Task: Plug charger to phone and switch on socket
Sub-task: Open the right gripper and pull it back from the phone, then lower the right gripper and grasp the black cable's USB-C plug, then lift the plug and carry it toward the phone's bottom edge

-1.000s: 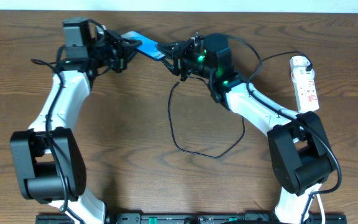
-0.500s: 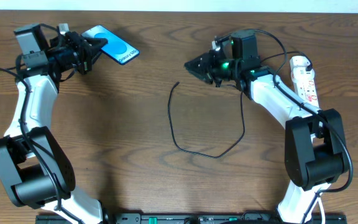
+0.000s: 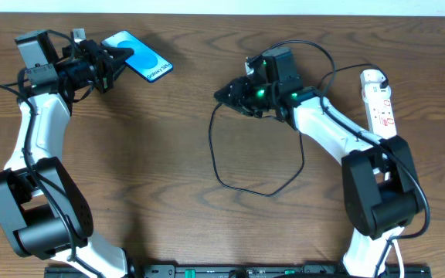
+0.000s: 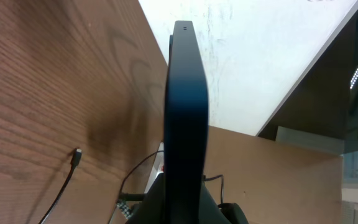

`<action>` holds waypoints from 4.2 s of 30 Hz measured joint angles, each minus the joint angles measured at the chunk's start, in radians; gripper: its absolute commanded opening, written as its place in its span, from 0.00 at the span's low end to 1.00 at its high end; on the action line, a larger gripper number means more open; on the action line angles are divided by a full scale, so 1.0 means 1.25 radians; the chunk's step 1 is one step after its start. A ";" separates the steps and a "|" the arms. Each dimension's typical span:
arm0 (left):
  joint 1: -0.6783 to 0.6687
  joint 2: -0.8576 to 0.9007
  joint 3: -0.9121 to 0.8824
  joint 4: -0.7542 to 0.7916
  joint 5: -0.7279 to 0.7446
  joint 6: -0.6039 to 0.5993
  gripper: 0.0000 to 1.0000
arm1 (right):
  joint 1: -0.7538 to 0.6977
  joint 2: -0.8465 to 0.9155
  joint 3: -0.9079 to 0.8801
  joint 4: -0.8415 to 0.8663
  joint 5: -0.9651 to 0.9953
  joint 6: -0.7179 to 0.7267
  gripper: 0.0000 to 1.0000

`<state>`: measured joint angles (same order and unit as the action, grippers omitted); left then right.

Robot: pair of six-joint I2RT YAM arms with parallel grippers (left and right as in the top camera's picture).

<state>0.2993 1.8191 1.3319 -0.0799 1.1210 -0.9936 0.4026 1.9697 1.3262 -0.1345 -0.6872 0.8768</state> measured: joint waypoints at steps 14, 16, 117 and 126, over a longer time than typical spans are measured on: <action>0.000 0.000 0.000 0.000 0.005 0.000 0.07 | 0.045 0.254 0.381 -0.372 0.110 -0.024 0.30; 0.000 0.000 0.000 0.000 0.005 0.000 0.07 | 0.048 0.265 0.407 -0.407 0.126 -0.026 0.30; -0.048 0.000 0.000 0.120 0.319 0.292 0.07 | 0.043 0.217 0.426 -0.609 -0.600 -0.873 0.01; -0.048 0.000 0.000 0.256 0.301 0.185 0.07 | 0.043 0.217 0.426 -0.542 -0.615 -0.861 0.01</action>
<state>0.2394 1.8191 1.3319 0.2398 1.4971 -0.7620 0.4568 2.2410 1.8591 -0.8124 -1.4555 -0.1993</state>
